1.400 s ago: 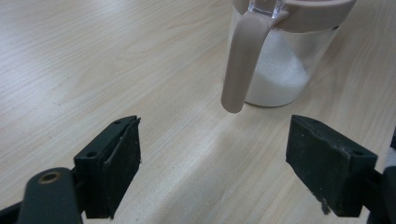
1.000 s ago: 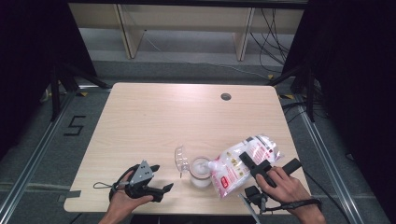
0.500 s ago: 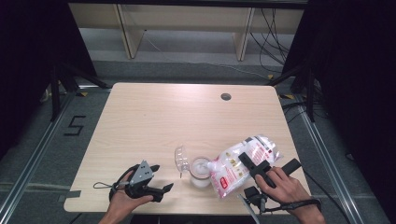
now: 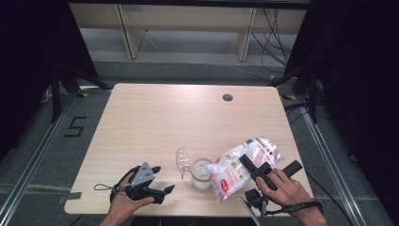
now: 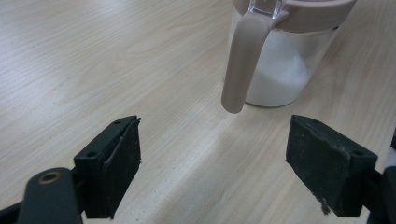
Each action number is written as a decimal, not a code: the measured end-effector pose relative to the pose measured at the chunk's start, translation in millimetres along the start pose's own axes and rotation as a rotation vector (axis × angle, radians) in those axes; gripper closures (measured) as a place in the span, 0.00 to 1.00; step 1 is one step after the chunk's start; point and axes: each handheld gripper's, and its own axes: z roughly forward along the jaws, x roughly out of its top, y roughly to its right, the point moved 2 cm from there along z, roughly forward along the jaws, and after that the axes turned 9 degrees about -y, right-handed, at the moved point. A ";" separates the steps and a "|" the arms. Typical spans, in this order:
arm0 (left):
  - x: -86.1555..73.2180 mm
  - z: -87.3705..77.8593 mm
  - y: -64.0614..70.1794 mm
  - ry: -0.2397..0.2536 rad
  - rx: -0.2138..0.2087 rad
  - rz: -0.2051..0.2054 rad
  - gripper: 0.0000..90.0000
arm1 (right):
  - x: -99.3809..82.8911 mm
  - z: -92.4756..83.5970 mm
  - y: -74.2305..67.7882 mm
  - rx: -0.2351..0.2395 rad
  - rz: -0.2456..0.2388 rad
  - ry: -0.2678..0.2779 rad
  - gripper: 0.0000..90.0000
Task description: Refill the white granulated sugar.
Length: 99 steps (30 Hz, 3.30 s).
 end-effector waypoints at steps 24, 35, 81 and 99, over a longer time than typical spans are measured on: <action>-0.4 0.0 1.3 0.002 0.001 -0.025 0.20 | -2.6 0.5 -1.2 0.001 0.022 0.002 0.86; -0.4 -0.1 1.3 0.002 0.001 -0.026 0.20 | -3.9 0.9 -2.0 0.008 0.040 0.013 0.87; -0.2 -1.7 0.2 -0.005 0.006 -0.014 0.20 | -17.0 10.0 -12.1 0.079 0.417 0.205 0.88; 0.0 -2.0 -0.1 -0.004 0.007 -0.013 0.20 | -29.1 20.0 -18.6 0.081 0.611 0.333 0.89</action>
